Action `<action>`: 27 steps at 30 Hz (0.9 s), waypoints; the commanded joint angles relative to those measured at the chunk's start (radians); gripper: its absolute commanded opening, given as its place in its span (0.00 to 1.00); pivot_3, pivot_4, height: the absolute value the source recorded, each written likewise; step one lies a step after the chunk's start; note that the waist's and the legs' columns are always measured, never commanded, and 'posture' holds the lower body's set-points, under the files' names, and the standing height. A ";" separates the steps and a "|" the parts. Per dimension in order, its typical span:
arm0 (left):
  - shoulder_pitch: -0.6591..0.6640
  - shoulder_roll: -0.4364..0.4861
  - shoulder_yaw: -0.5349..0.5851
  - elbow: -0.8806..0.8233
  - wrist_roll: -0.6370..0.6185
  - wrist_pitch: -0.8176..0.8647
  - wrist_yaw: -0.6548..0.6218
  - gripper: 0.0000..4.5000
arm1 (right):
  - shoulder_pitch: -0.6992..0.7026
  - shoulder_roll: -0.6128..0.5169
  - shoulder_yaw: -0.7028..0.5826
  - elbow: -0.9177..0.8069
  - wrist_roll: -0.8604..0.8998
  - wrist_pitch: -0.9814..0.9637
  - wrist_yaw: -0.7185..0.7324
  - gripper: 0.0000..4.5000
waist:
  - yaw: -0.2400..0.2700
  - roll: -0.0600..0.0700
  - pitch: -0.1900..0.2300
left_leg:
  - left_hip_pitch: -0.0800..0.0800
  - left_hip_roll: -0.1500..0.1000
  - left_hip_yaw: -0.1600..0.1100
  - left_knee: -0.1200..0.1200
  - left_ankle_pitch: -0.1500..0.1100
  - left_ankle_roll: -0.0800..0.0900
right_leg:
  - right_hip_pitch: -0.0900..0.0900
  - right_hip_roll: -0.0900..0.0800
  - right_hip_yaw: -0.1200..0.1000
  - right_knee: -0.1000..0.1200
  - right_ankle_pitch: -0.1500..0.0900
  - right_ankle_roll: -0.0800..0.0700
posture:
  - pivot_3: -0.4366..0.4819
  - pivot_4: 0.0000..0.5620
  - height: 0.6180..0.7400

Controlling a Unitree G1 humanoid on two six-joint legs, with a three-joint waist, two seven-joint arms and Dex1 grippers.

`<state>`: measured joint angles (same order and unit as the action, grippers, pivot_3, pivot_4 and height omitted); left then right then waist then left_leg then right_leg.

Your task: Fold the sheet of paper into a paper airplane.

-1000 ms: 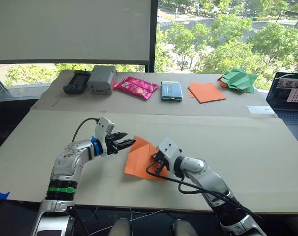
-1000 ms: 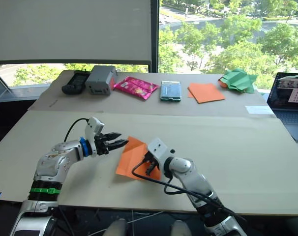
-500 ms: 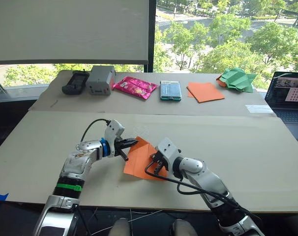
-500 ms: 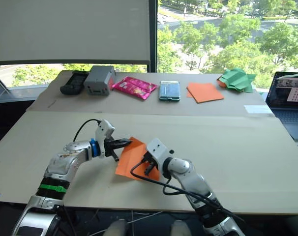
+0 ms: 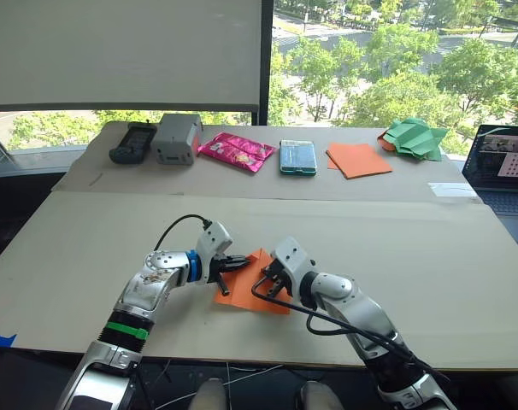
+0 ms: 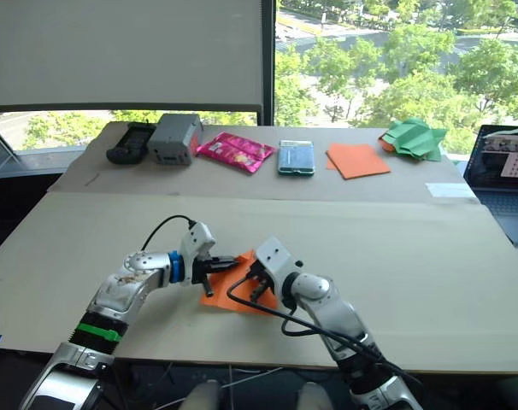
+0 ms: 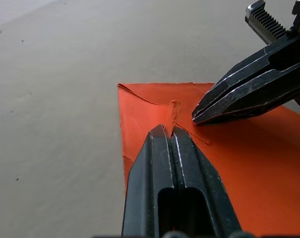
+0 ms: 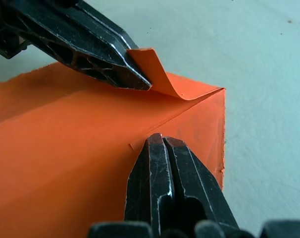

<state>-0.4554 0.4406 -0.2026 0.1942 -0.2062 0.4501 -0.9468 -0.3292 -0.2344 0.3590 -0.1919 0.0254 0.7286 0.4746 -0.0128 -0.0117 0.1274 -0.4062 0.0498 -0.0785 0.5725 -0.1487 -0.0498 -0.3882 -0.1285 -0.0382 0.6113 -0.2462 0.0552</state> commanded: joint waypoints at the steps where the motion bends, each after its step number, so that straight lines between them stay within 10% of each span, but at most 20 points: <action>1: -0.007 0.005 -0.009 0.021 0.019 -0.030 -0.008 0.01 | -0.037 0.024 -0.044 -0.016 0.028 0.001 -0.005 0.00 | 0.000 0.000 0.000 | 0.000 0.000 0.000 0.000 0.000 0.000 | 0.000 0.000 0.000 0.000 0.000 0.000 | 0.48 0.27 0.69; 14: 0.007 0.006 -0.024 0.017 0.026 -0.021 -0.027 0.01 | -0.155 0.083 -0.046 0.141 0.017 -0.080 -0.010 0.00 | 0.001 0.001 0.000 | 0.000 0.000 0.000 0.000 0.002 0.004 | 0.000 0.000 0.000 0.000 0.000 0.000 | 0.48 0.27 0.69; 24: 0.029 0.031 0.003 -0.036 0.007 0.004 -0.038 0.77 | -0.158 0.080 0.002 0.244 -0.034 -0.062 -0.006 0.00 | -0.001 0.001 0.000 | 0.000 0.000 0.000 0.000 0.002 0.003 | 0.000 0.000 0.000 0.000 0.000 0.000 | 0.48 0.27 0.69; 27: 0.031 0.046 0.038 -0.073 -0.022 0.029 -0.038 0.77 | -0.154 0.077 0.007 0.249 -0.042 -0.056 -0.005 0.00 | -0.003 0.002 0.000 | 0.001 0.000 0.000 0.000 0.001 0.002 | 0.000 0.000 0.000 0.001 0.000 0.000 | 0.48 0.27 0.69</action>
<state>-0.4295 0.4691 -0.2014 0.1568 -0.2074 0.4618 -0.9903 -0.4851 -0.1503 0.3549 0.0477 -0.0009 0.6615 0.4706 -0.0161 -0.0102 0.1278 -0.4056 0.0499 -0.0787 0.5722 -0.1473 -0.0475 -0.3884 -0.1285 -0.0382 0.6120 -0.2461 0.0551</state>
